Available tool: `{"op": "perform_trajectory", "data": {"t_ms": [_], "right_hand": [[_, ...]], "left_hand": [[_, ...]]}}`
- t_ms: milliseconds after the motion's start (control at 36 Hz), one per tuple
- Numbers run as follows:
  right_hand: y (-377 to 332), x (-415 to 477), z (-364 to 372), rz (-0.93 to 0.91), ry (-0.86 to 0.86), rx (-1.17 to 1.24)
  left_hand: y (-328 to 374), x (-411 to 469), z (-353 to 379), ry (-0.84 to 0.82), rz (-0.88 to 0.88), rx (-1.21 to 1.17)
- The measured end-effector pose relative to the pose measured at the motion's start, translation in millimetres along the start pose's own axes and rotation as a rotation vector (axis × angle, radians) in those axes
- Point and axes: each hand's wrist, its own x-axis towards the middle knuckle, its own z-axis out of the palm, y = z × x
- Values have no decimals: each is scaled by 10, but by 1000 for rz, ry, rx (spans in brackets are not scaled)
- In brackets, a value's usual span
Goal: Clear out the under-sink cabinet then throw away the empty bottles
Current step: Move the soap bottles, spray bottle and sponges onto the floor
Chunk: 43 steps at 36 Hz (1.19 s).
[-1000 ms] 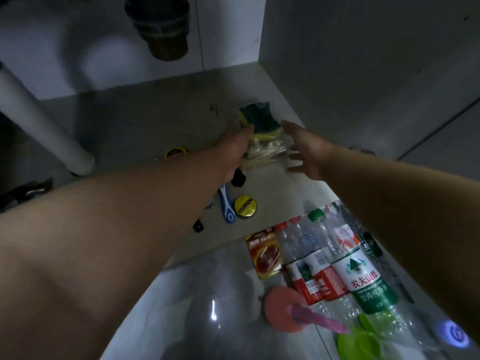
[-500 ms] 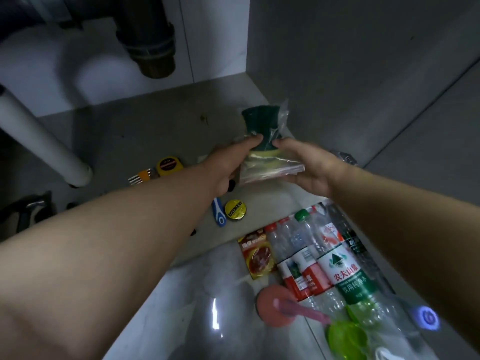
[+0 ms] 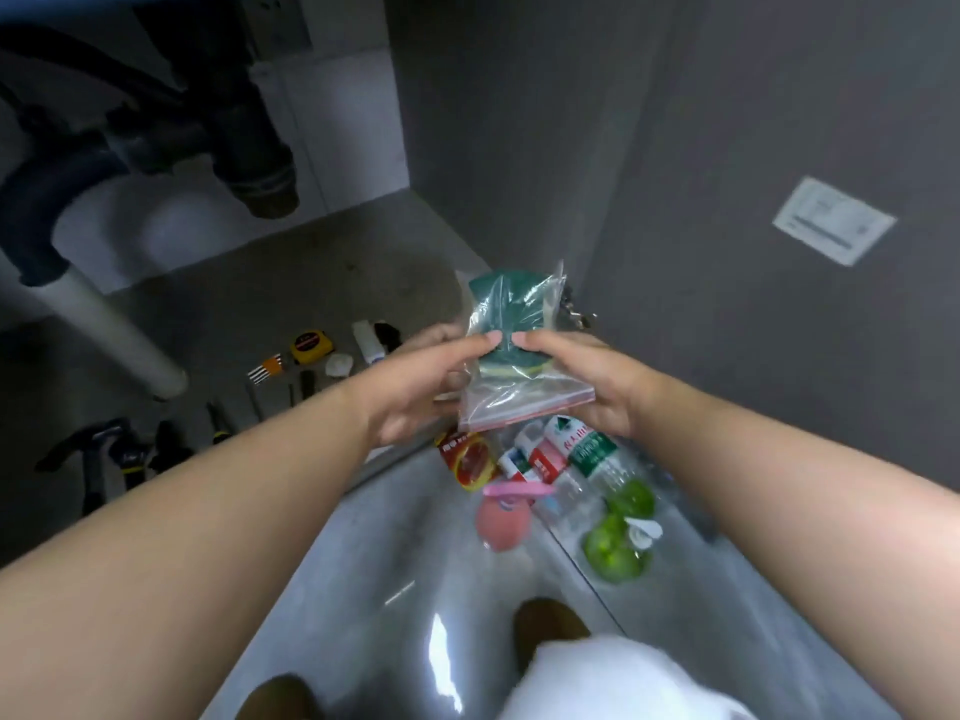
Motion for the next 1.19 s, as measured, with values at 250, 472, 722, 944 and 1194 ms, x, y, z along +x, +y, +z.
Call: {"op": "perform_trajectory", "data": {"t_ms": [250, 472, 722, 944, 1194], "right_hand": [[674, -1373, -724, 112, 263, 68], [1607, -2105, -1209, 385, 343, 120], [2404, -1724, -1403, 459, 739, 221], [2724, -1132, -1450, 394, 824, 396], [2812, -936, -1503, 474, 960, -163]], "left_hand": [[-145, -330, 969, -49, -22, 572], [-173, -456, 1792, -274, 191, 1293], [-302, -230, 1579, -274, 243, 1229], [-638, 102, 1102, -142, 275, 1414], [-774, 187, 1120, -120, 256, 1335]]}}
